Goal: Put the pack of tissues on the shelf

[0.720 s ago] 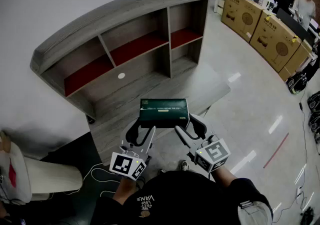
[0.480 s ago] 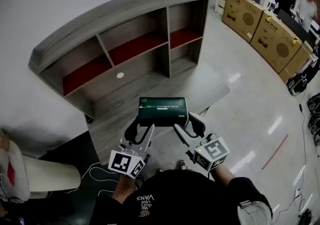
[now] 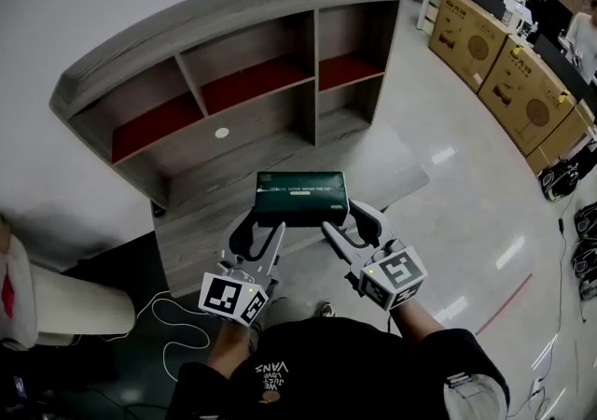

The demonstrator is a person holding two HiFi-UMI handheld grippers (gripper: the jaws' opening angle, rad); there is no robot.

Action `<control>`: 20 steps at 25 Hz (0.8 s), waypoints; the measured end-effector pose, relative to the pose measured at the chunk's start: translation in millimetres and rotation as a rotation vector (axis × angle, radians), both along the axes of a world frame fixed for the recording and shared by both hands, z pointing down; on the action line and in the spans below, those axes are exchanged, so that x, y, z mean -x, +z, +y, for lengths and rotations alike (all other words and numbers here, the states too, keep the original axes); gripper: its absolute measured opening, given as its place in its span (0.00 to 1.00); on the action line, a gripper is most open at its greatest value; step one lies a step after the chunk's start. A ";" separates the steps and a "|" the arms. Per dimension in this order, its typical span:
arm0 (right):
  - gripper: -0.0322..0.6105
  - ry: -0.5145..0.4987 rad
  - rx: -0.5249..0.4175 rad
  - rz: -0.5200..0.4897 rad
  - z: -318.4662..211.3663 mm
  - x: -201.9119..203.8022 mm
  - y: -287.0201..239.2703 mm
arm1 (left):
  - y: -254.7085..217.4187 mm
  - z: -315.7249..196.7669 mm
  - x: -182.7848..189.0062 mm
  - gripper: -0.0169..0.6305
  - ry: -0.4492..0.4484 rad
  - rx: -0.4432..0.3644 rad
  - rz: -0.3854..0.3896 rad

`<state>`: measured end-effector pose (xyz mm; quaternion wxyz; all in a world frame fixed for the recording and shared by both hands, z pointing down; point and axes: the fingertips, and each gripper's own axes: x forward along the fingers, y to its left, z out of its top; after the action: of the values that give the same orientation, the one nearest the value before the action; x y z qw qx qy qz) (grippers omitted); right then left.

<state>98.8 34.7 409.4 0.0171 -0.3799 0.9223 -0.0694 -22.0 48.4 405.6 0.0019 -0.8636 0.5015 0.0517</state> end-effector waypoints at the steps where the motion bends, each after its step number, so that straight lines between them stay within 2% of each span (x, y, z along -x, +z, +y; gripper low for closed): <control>1: 0.40 -0.008 0.002 0.004 -2.0 -0.1 -0.1 | -0.2 -1.6 -0.3 0.40 -0.010 -0.002 0.002; 9: 0.40 -0.027 -0.015 -0.008 -32.7 9.4 -0.8 | -1.5 -28.0 10.1 0.40 -0.035 -0.010 0.013; 20: 0.40 0.002 -0.039 -0.013 -97.2 45.9 -14.7 | -13.7 -95.4 46.8 0.39 -0.008 -0.023 0.008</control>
<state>53.0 -62.5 394.7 0.0306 -0.3798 0.9230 -0.0540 -68.8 -47.0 391.9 0.0102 -0.8613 0.5043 0.0610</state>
